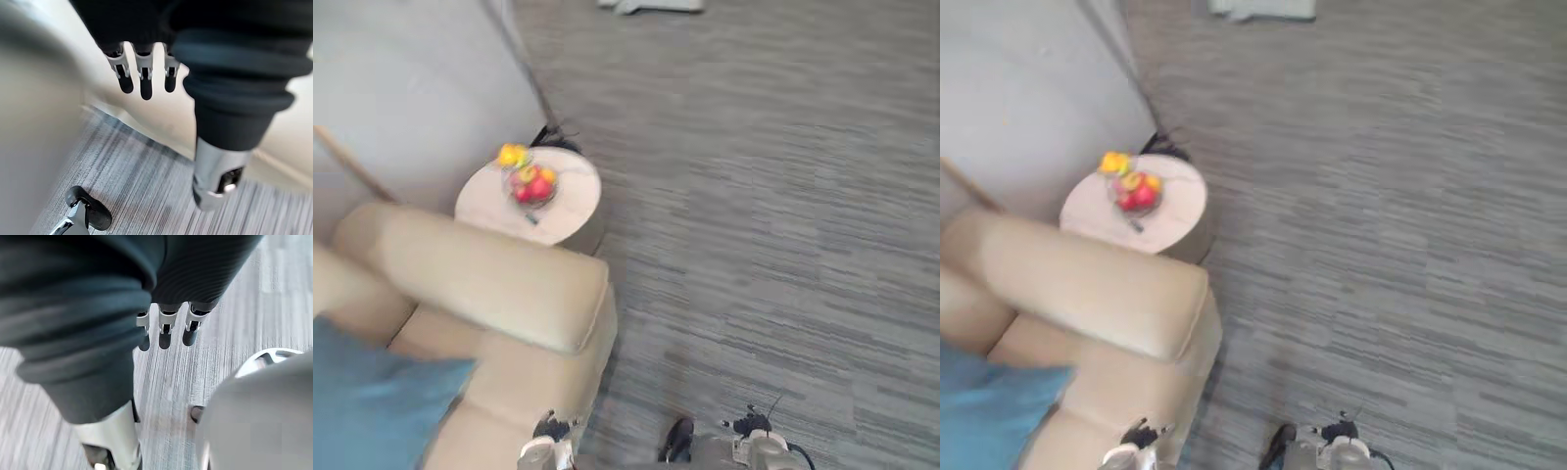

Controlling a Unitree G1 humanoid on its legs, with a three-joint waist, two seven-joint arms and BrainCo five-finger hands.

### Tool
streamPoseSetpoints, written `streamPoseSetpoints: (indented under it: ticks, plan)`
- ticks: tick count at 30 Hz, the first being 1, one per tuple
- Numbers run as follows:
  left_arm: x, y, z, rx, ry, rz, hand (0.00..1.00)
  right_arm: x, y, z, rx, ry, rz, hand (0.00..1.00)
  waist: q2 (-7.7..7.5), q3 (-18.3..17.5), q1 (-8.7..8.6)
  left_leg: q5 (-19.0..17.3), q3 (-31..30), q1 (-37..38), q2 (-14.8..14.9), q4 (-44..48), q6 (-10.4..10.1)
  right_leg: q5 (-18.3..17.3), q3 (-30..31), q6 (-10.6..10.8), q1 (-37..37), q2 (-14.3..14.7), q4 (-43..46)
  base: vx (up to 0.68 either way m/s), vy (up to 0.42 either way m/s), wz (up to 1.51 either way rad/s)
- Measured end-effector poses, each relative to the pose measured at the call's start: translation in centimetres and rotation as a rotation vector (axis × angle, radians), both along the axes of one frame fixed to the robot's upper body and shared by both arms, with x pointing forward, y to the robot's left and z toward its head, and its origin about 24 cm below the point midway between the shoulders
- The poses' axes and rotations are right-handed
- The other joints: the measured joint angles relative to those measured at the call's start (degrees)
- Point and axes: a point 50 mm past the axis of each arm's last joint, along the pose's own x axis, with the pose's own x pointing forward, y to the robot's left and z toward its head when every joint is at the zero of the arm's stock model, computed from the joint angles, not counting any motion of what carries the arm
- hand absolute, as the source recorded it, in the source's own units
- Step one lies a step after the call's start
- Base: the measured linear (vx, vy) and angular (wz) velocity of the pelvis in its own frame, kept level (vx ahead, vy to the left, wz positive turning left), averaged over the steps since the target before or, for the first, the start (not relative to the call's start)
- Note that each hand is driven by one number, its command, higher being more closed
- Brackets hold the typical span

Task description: Pick up cushions and gather them together orderly.

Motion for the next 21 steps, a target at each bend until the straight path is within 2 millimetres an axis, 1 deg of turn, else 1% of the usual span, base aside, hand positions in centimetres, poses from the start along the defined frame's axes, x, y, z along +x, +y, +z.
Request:
streamPoseSetpoints:
  ticks: [1,2,3,4,5,6,7,8,10,11,12,13,14,15,16,17,18,19,20,21]
  plan:
    - [0.2,0.0,0.1,0.002,-0.017,0.004,0.0,-0.2,0.0,-0.1,-0.002,0.007,0.0,0.0,-0.03,0.3,0.95,-0.35,-4.19,-2.5,-3.04,-3.35,0.23,-0.21,3.45,0.35,0.9,0.28,-0.18,0.23,0.106,-1.7]
    - [0.5,0.0,0.3,0.003,-0.039,0.017,0.0,-0.1,0.0,0.0,-0.006,-0.001,0.001,0.0,0.01,0.45,1.46,-0.28,-8.92,-5.33,-6.04,-7.82,0.11,-0.53,7.11,0.91,1.4,0.61,-0.15,0.21,0.137,-1.71]
    - [0.5,-0.1,0.4,-0.001,-0.045,0.023,0.0,0.1,0.0,0.1,-0.006,-0.008,0.001,0.0,0.04,0.52,1.63,0.13,-12.34,-6.35,-7.59,-10.66,-0.53,-0.71,9.33,1.22,1.34,0.81,-0.1,0.24,0.21,-2.12]
    - [0.6,-0.3,0.4,-0.002,-0.053,0.035,0.0,0.1,0.0,0.1,-0.008,-0.01,0.0,0.0,0.44,0.62,2.51,2.12,-20.36,-7.23,-10.36,-19.11,-2.32,-1.0,14.33,2.08,1.39,1.84,0.28,0.15,0.172,-1.82]
    - [0.6,-0.3,0.4,-0.002,-0.054,0.036,0.0,-0.1,0.0,0.1,-0.012,-0.006,-0.001,0.0,0.9,0.59,2.9,4.3,-22.49,-7.19,-10.38,-21.39,-3.19,-1.06,16.04,2.55,1.49,2.63,0.31,0.23,0.225,-2.41]
    - [0.4,-0.4,0.3,-0.009,-0.048,0.049,0.0,0.0,0.1,0.1,-0.015,-0.006,0.0,0.0,1.64,0.2,3.9,7.93,-22.41,-5.37,-10.22,-20.96,-1.95,-0.6,20.48,4.63,1.84,3.79,0.4,0.21,0.188,-1.63]
    - [0.3,0.0,0.3,0.0,-0.043,0.049,0.0,0.0,0.5,0.0,-0.007,-0.008,0.0,0.0,1.19,0.1,3.48,7.45,-20.9,-5.06,-10.26,-21.41,-1.73,0.08,21.88,5.8,2.33,3.38,-0.06,0.38,0.262,-1.59]
    - [0.7,0.3,0.4,0.007,-0.047,0.044,0.0,-0.3,0.9,-0.1,0.004,-0.01,-0.019,0.0,-1.18,0.09,2.97,6.84,-17.61,-3.01,-11.05,-23.22,-1.21,-0.18,23.52,7.09,2.03,1.64,0.12,0.38,0.235,-0.75]
    - [0.7,0.6,0.5,0.015,-0.046,0.039,0.0,-0.8,1.1,-0.2,0.01,-0.006,-0.029,0.0,-2.42,-0.23,2.9,6.62,-14.82,-1.71,-11.74,-24.39,-0.13,-1.04,24.61,8.29,1.34,0.38,1.19,0.33,0.177,-0.56]
    - [0.7,0.6,0.5,0.017,-0.043,0.041,0.0,-1.0,1.1,-0.2,0.012,-0.005,-0.032,0.0,-2.81,-0.44,2.92,6.0,-13.24,-0.49,-12.28,-25.38,0.49,-1.95,24.38,9.2,0.82,-0.59,2.56,0.22,0.093,-0.64]
    - [0.7,0.6,0.4,0.017,-0.037,0.039,0.0,-1.1,1.1,-0.3,0.012,-0.003,-0.034,0.0,-2.85,-0.39,3.17,5.39,-11.19,1.33,-12.62,-26.56,0.85,-3.0,23.66,10.26,-0.54,-1.68,5.9,0.26,0.096,-0.8]
    - [0.6,0.6,0.4,0.015,-0.033,0.037,0.0,-0.8,1.1,-0.2,0.013,-0.011,-0.035,0.0,-2.94,-0.3,3.15,5.36,-9.17,3.04,-12.67,-27.76,0.88,-3.68,22.53,11.18,-1.97,-2.4,9.26,0.22,0.069,-0.92]
    - [0.6,0.4,0.3,0.014,-0.023,0.022,0.0,-0.6,1.0,-0.1,0.016,-0.025,-0.05,0.0,-2.32,0.04,3.02,5.38,-7.19,5.02,-12.74,-29.2,0.91,-4.01,19.66,11.75,-3.82,-3.33,13.2,0.26,0.058,-0.81]
    - [0.5,0.4,0.2,0.018,-0.01,0.001,0.0,0.1,0.9,0.2,0.015,-0.049,-0.057,0.0,-1.83,0.24,2.54,5.43,-5.82,6.87,-12.67,-30.51,0.99,-4.11,13.74,11.81,-5.36,-5.02,16.61,0.2,0.018,-0.62]
    - [0.4,0.3,0.2,0.018,-0.006,-0.008,0.0,0.3,0.8,0.3,0.015,-0.054,-0.059,0.0,-1.67,0.35,1.98,5.44,-5.19,7.62,-12.42,-31.21,1.0,-4.51,10.64,11.3,-6.06,-5.9,17.6,0.22,-0.028,-0.46]
    - [0.5,0.2,0.1,0.022,0.0,-0.029,0.0,0.6,0.8,0.3,0.014,-0.063,-0.058,0.0,-1.64,0.49,1.0,5.45,-4.11,9.0,-12.07,-32.77,0.98,-5.52,3.45,9.66,-6.19,-7.79,18.56,0.23,-0.082,-0.4]
    - [0.7,0.2,0.2,0.025,0.002,-0.042,0.0,0.8,0.8,0.4,0.015,-0.067,-0.056,0.0,-1.15,0.79,0.69,5.46,-2.86,10.0,-11.64,-33.91,0.95,-5.64,-2.7,9.45,-6.21,-9.51,18.32,0.3,-0.147,-0.74]
    - [0.6,0.2,0.1,0.024,0.012,-0.045,0.0,1.1,0.8,0.5,0.017,-0.073,-0.055,0.0,-1.83,1.23,0.76,5.43,-0.68,11.54,-10.72,-34.57,0.86,-5.19,-11.58,8.87,-6.11,-11.38,16.45,0.26,-0.158,-0.72]
    - [0.7,0.3,0.1,0.026,0.013,-0.047,0.0,1.2,0.9,0.5,0.02,-0.073,-0.057,0.0,-2.05,1.4,0.78,5.38,-0.04,11.87,-10.62,-34.55,0.77,-4.56,-13.77,7.83,-6.03,-11.76,15.12,0.27,-0.202,-0.78]
    - [0.7,0.6,0.1,0.035,0.014,-0.05,0.0,1.3,1.0,0.5,0.022,-0.074,-0.057,0.0,-2.23,1.65,0.78,5.14,0.59,12.43,-10.36,-34.51,0.21,-4.71,-16.65,5.26,-5.47,-11.66,14.35,0.22,-0.178,-0.65]
